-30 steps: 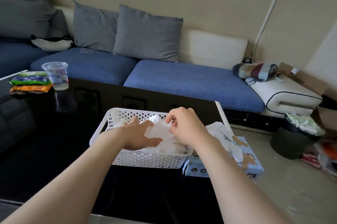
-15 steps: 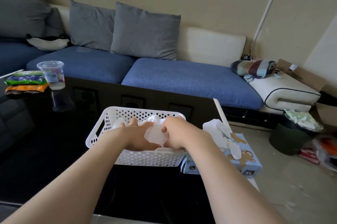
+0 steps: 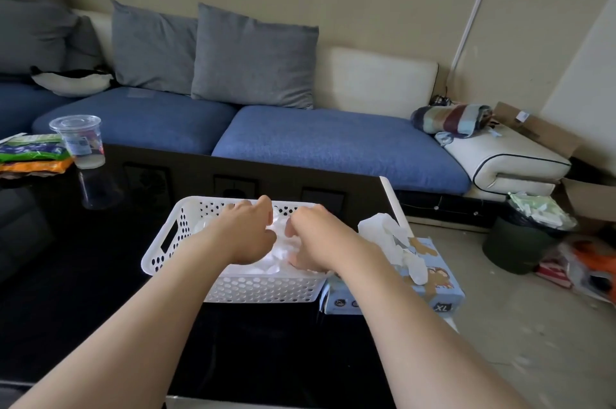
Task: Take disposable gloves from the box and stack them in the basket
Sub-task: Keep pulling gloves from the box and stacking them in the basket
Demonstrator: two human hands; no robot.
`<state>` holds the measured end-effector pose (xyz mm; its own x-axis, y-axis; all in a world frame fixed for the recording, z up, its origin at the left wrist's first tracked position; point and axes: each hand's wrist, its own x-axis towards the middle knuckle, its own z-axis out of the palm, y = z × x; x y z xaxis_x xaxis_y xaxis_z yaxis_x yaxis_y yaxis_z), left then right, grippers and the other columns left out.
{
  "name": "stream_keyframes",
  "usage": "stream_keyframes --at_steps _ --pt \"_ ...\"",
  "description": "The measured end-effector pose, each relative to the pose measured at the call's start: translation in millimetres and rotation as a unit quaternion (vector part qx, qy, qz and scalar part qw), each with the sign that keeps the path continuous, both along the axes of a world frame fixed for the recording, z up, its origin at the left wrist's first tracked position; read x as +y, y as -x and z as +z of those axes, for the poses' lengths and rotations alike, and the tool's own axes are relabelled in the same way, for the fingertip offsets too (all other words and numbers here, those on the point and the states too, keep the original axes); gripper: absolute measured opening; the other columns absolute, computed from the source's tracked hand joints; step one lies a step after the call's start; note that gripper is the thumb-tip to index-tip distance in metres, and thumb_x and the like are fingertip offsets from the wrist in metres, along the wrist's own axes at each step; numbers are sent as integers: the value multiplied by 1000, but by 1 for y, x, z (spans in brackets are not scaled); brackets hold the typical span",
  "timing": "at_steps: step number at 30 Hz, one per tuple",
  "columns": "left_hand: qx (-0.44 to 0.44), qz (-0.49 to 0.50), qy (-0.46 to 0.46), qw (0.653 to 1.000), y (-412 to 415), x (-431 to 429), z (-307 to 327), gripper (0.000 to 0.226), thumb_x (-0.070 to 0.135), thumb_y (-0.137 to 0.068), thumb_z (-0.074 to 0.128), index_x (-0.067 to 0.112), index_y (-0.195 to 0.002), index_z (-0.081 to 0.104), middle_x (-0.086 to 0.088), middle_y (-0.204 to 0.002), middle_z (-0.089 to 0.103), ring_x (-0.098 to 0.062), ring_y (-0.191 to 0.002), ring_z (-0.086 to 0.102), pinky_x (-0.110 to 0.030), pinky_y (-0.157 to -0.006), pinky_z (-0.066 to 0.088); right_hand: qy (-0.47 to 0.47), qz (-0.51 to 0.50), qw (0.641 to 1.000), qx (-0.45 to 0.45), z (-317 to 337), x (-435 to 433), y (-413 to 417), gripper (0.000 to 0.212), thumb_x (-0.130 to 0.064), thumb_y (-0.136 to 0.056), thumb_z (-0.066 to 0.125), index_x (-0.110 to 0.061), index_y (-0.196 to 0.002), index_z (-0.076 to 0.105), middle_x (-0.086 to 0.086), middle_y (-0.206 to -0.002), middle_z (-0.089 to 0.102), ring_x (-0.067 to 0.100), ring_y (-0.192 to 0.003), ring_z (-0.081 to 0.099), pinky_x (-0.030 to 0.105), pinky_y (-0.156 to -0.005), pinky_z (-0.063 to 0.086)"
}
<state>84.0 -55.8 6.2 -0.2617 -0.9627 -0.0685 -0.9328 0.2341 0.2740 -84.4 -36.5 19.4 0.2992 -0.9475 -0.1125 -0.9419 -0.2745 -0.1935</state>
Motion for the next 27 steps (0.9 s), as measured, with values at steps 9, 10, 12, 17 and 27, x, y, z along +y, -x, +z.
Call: stream_keyframes --at_steps 9,10,12,17,27 --pt "123 -9 109 986 43 9 5 12 26 -102 52 24 -111 60 5 -100 62 -10 -82 58 -35 -71 55 185 -149 952 -193 17 8 65 14 -15 -98 71 -22 -99 82 -6 -87 77 9 -84 72 22 -82 57" --pt "132 -29 112 984 50 12 5 14 26 -102 53 25 -113 59 5 -102 62 -12 -84 59 -36 -74 57 197 -168 945 -200 16 6 74 15 -12 -97 71 -23 -93 81 -6 -82 76 10 -83 72 28 -82 61" --pt "136 -75 119 981 67 16 4 17 26 -101 54 26 -116 60 5 -106 62 -12 -89 60 -36 -79 57 215 -207 934 -198 13 2 97 19 -8 -93 71 -23 -83 78 -2 -84 75 14 -91 73 36 -83 63" --pt "93 -142 139 976 95 18 -5 24 33 -98 61 30 -121 63 8 -116 60 -16 -110 53 -35 -93 49 113 -190 952 -210 8 12 128 23 -34 -85 88 -27 -101 73 -8 -96 70 7 -90 67 22 -73 52" --pt "43 -144 107 983 124 10 -18 32 55 -91 62 34 -114 63 14 -109 68 -12 -106 61 -39 -97 46 50 -146 973 -171 -8 21 152 10 -31 -91 85 -30 -89 75 -3 -88 73 16 -73 74 31 -65 63"
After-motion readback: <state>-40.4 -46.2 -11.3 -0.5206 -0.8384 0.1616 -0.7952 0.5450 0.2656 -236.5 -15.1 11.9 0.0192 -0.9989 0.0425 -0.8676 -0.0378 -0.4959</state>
